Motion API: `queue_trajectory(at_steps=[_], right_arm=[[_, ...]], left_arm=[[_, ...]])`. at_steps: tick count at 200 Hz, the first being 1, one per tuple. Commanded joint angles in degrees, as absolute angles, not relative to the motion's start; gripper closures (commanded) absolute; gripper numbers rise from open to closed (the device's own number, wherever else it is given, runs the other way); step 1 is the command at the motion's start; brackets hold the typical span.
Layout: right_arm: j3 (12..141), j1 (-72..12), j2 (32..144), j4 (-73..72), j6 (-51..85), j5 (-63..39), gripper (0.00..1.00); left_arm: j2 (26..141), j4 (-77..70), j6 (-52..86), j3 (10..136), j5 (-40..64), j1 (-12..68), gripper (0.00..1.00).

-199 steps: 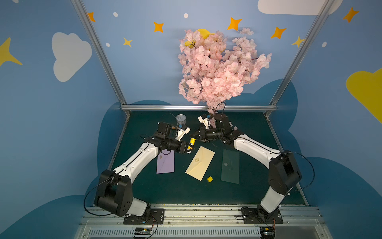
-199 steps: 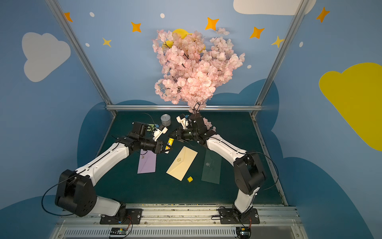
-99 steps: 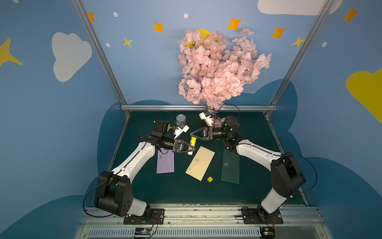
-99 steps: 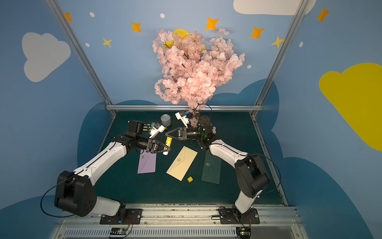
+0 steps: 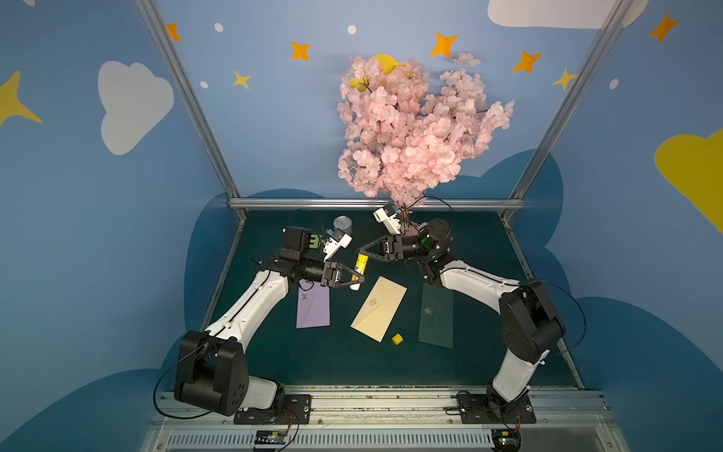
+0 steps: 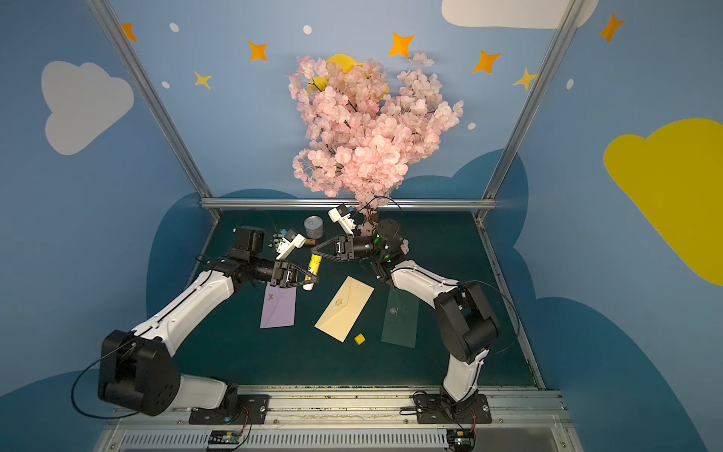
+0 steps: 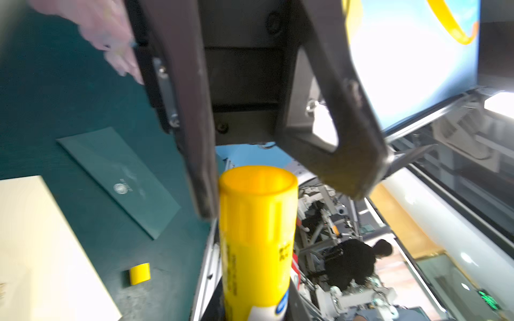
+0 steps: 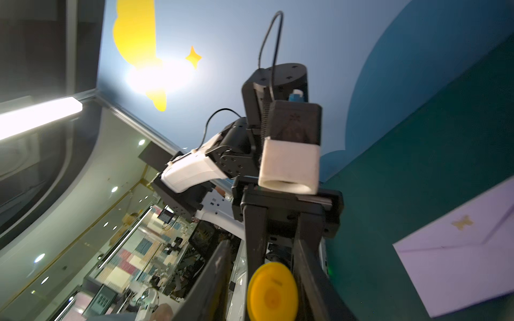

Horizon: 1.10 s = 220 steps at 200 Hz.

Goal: Seal the envelope with a glue stick
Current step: Screw the glue stick.

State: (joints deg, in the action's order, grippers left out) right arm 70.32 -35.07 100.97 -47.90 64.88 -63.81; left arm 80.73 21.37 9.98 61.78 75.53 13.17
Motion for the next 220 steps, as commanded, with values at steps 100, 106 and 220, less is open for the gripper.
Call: queue_trajectory(at_steps=[100,106,220], right_arm=[[79.1,-38.3,99.1,1.2,42.9,-37.4,0.53],[79.1,-38.4,99.0,1.4,42.7,-36.9,0.54],[78.3,-39.5,98.4,1.7,40.0,-36.8,0.87]], left_arm=[[82.0,25.8,1.8,62.2,46.0,17.0,0.98],[82.4,25.9,1.8,62.5,46.0,17.1,0.97],[84.1,25.1,4.2,63.2,49.7,16.7,0.98]])
